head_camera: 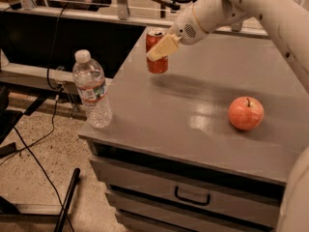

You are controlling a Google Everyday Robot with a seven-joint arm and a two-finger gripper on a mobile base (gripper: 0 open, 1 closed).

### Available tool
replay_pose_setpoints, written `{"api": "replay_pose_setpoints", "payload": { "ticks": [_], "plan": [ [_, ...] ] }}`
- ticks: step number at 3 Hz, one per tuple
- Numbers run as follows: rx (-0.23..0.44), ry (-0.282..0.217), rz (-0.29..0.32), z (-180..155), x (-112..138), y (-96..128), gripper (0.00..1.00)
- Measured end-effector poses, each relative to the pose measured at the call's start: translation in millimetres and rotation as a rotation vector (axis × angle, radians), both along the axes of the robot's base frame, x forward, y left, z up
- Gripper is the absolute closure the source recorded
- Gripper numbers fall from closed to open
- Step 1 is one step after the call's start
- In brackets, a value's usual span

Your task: Move coke can near water bottle

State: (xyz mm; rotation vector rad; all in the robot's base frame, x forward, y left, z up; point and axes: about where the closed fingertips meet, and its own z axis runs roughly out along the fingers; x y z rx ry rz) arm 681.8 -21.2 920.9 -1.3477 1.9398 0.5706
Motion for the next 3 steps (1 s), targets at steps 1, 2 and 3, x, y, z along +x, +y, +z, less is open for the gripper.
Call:
{"api": "replay_pose_setpoints", "payload": {
  "ticks": [1,2,3],
  "plan": [
    [0.004,-0.031,-0.002,25.4,-43.4,1.3,1.0],
    [-0.013,-0.023,0.003,16.8,-101.2,0.9,1.0],
    [-0.01,-0.026,0.008,15.4,-102.9,3.0,1.0]
  ]
}}
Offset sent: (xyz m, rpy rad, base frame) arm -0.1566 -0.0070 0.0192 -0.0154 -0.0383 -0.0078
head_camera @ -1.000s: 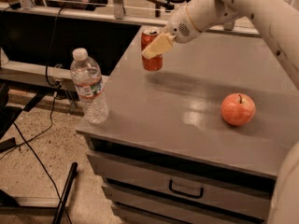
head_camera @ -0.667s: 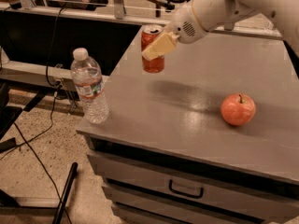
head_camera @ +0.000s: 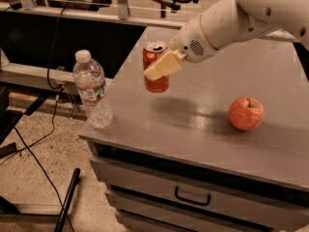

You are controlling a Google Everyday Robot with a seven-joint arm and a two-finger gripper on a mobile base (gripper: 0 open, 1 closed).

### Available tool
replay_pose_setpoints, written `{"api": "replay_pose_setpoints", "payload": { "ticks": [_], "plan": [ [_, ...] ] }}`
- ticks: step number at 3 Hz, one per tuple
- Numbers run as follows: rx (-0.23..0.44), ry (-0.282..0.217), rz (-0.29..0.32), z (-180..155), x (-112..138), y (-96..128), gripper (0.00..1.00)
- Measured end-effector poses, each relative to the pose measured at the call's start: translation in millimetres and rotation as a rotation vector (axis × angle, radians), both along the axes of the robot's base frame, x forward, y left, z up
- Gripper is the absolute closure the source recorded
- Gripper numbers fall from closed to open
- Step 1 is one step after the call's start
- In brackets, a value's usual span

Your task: Move coke can near water bottle

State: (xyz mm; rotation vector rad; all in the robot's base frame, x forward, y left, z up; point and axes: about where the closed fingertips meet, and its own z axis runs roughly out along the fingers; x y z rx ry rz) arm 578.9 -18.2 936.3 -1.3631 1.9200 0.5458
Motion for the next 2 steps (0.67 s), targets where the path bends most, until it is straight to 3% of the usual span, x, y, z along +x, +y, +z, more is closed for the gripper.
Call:
{"api": "replay_pose_setpoints", "payload": {
  "ticks": [2],
  "plan": [
    [0.05,-0.108,0.021,-0.1,-28.8,0.1,1.0]
  ]
}}
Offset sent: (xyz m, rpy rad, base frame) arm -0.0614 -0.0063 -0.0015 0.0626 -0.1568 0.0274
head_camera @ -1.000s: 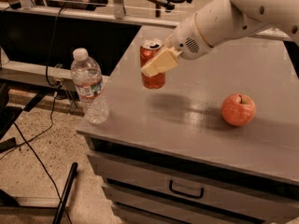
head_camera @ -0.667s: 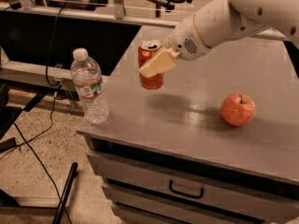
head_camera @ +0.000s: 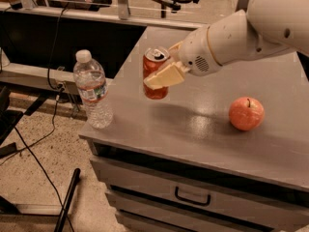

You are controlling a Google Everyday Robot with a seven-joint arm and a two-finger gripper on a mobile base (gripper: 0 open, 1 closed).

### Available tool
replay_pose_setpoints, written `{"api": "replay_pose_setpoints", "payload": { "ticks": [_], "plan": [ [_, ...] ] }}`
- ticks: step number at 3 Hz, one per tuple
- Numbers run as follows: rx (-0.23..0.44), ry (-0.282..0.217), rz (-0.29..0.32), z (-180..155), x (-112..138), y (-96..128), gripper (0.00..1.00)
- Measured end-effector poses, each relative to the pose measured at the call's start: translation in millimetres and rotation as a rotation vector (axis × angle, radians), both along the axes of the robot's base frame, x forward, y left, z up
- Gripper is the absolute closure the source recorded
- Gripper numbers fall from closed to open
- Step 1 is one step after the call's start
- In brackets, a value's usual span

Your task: Move coke can near water bottle

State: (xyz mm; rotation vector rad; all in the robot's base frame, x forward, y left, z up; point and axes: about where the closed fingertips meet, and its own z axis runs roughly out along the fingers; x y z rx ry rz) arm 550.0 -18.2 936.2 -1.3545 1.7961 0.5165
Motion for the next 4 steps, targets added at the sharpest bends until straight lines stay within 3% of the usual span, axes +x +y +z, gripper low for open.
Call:
{"api": "replay_pose_setpoints", "payload": {
  "ticks": [2,4],
  "plan": [
    [0.016,0.0,0.007,-6.5,-6.4,0.1,1.0],
    [0.034,0.025,0.069,-37.7,-11.9,19.6,1.0]
  ]
}}
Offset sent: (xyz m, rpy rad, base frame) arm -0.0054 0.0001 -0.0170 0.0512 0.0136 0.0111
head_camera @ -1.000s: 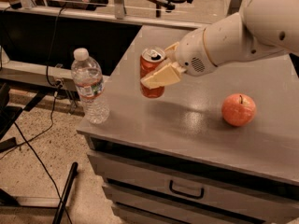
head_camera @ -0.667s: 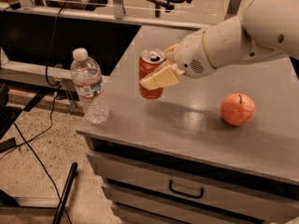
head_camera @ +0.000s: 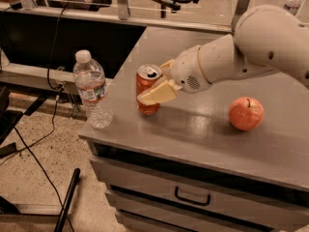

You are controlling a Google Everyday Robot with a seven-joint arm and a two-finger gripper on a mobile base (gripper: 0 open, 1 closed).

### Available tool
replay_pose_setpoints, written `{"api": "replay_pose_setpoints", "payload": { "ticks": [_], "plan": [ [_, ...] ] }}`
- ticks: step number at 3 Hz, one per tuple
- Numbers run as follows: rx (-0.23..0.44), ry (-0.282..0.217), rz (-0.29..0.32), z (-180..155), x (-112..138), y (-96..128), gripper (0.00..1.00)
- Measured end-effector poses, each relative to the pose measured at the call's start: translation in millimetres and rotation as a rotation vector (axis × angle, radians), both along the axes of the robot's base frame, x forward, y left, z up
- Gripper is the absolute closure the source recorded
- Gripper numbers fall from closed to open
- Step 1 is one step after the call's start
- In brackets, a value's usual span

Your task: Move coke can near water bottle

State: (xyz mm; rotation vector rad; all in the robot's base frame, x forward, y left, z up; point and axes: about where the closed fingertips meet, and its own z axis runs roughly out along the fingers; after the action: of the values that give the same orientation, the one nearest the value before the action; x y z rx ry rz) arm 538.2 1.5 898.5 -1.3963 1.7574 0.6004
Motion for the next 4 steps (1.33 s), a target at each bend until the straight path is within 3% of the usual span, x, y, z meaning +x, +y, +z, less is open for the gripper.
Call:
{"api": "replay_pose_setpoints", "payload": {
  "ticks": [1,2,4],
  "plan": [
    [0.002,0.004,0.023,-7.5,-5.0,11.2,1.0],
    [0.007,0.006,0.055,-12.0,-8.9,25.8,0.83],
    [0.024,0.01,0.083,-12.8,-12.2,38.4,0.36]
  ]
}}
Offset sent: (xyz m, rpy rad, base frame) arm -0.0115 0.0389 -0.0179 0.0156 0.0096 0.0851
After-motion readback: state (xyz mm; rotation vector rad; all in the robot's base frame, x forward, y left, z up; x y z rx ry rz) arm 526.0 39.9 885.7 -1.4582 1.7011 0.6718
